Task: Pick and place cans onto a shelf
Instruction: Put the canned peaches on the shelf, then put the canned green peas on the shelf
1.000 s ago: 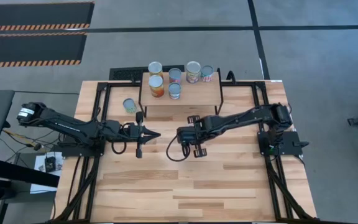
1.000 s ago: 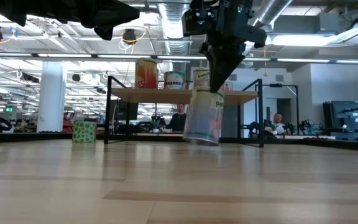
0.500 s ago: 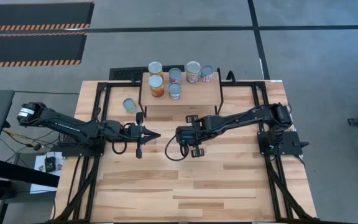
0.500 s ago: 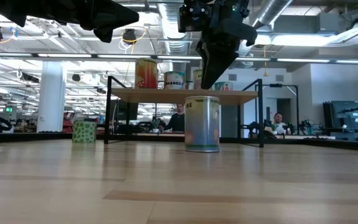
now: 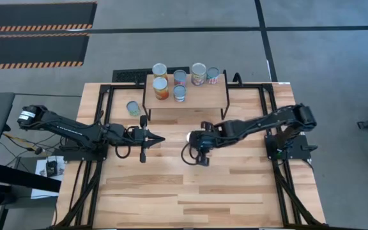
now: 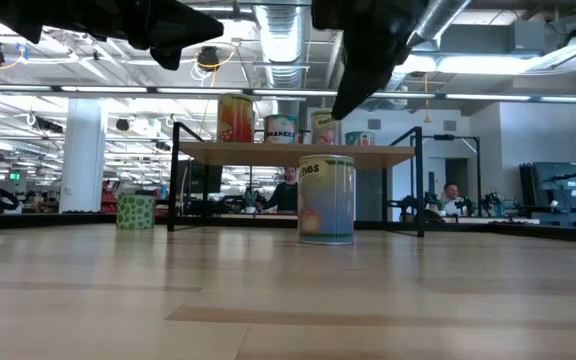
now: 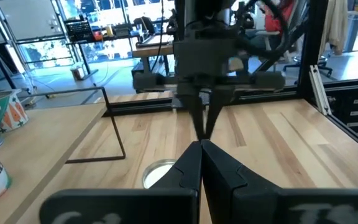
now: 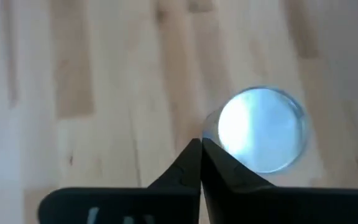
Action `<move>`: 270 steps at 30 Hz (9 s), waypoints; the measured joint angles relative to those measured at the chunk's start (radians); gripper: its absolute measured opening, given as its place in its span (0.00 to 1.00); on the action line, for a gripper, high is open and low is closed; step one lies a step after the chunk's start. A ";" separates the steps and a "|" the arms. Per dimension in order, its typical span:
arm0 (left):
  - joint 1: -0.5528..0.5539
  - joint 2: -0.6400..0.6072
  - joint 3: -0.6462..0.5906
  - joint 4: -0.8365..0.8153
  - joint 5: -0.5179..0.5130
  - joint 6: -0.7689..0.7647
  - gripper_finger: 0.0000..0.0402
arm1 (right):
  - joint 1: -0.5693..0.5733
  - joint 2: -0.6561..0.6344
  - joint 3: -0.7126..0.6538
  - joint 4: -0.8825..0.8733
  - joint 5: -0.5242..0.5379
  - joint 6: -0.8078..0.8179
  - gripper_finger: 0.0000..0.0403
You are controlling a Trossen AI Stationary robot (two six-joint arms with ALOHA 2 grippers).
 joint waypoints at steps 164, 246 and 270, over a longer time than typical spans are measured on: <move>0.332 -0.072 -0.195 -0.636 -0.614 -0.095 0.41 | 0.055 -0.510 -0.547 0.649 0.249 -0.370 0.02; 0.445 -0.072 -0.081 -0.779 -0.391 -0.137 0.10 | 0.054 -0.510 -0.547 0.652 0.223 -0.381 0.03; 0.536 0.154 -0.085 -0.696 -0.348 -0.074 0.14 | 0.054 -0.510 -0.547 0.653 0.221 -0.378 0.03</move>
